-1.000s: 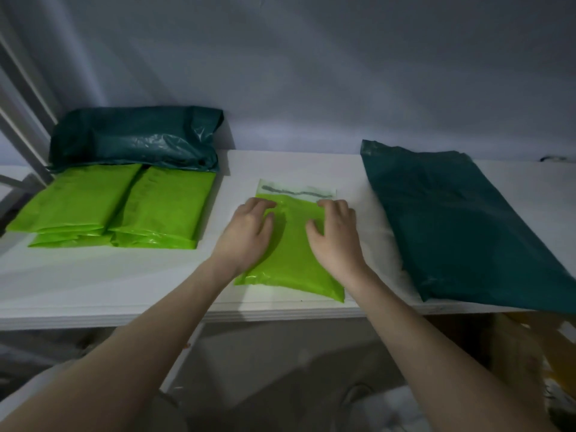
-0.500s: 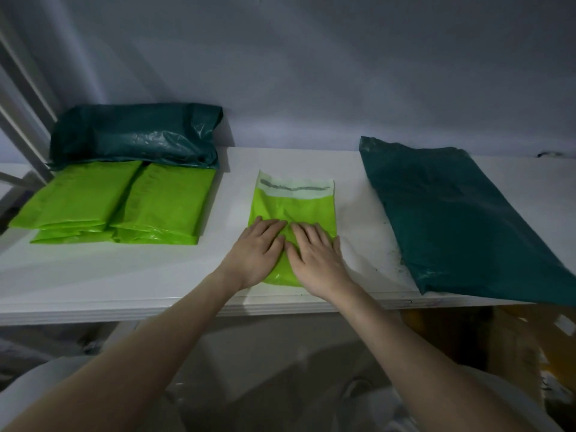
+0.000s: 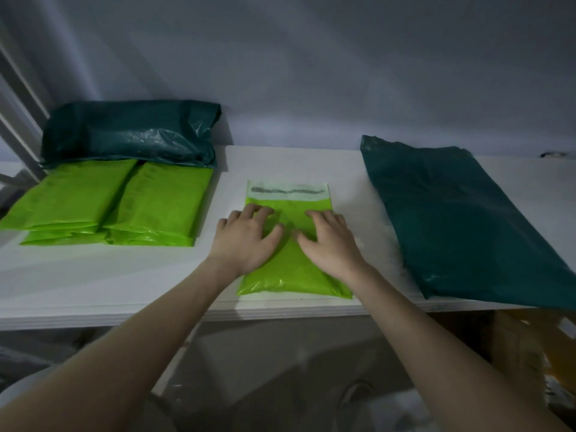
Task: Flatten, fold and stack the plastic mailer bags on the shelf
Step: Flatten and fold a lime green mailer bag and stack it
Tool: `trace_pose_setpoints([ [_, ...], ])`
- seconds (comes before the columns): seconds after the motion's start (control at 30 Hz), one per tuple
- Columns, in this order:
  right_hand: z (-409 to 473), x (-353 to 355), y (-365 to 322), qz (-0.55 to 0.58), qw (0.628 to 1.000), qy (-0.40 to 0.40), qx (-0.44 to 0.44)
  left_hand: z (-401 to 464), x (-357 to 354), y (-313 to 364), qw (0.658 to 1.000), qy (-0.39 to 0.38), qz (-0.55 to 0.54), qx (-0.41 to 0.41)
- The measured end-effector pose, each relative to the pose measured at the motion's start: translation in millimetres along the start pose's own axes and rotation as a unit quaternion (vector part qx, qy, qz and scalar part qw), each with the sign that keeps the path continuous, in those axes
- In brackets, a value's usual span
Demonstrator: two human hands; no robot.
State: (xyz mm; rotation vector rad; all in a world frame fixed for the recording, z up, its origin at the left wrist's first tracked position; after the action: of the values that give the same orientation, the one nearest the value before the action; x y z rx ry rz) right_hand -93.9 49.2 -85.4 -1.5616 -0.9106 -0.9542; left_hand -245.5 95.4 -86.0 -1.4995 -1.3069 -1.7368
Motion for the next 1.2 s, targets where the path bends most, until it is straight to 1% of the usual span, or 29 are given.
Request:
trace_pose_setpoints([
  [0.07,10,5,-1,-0.030,0.998,0.039,0.033,14,6,-5,0.999,0.020,-0.034,-0.029],
  [0.13,22,9,-4,-0.036,0.996,0.046,0.067,31,9,-7,0.994,0.035,-0.079,-0.071],
  [0.2,33,12,-8,-0.048,0.993,0.046,0.096,43,6,-5,0.988,0.029,-0.115,-0.097],
  [0.27,44,8,-10,-0.048,0.992,0.034,0.111,53,-1,-3,0.986,-0.005,-0.131,-0.107],
  [0.33,55,-2,-8,-0.043,0.993,-0.006,0.113,58,-13,-5,0.986,-0.057,-0.112,-0.110],
  [0.37,59,-8,-5,-0.046,0.993,-0.031,0.109,60,-18,-7,0.987,-0.077,-0.089,-0.107],
  [0.43,63,-15,-1,-0.053,0.992,-0.064,0.099,61,-22,-10,0.989,-0.089,-0.068,-0.096],
  [0.57,63,-18,2,-0.048,0.992,-0.083,0.078,63,-25,-14,0.990,-0.114,-0.028,-0.078],
  [0.63,63,-18,3,-0.050,0.993,-0.090,0.062,63,-26,-16,0.990,-0.131,-0.013,-0.047],
  [0.7,63,-19,5,-0.059,0.993,-0.090,0.041,61,-25,-19,0.991,-0.132,-0.007,-0.019],
  [0.87,62,-16,17,-0.087,0.991,-0.099,-0.027,58,-26,-23,0.993,-0.119,0.016,0.020],
  [1.0,59,-14,20,-0.106,0.987,-0.109,-0.044,59,-25,-25,0.992,-0.116,0.026,0.043],
  [1.1,59,-15,20,-0.092,0.988,-0.110,-0.049,60,-24,-25,0.991,-0.121,0.009,0.053],
  [1.2,60,-14,23,-0.062,0.995,-0.071,-0.041,61,-24,-27,0.992,-0.112,-0.009,0.052],
])
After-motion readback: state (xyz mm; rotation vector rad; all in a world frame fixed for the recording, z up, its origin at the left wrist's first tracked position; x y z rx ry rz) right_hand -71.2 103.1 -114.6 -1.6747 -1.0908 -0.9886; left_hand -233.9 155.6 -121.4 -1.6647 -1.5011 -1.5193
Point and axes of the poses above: each hand's wrist, its own z-axis towards the middle knuckle, its own x-axis out of the back of the hand, y = z × x, the point moved 2 cm from there along z, towards the middle knuckle, and after that the axes turned 8 degrees about -y, right-handed, at the moved point
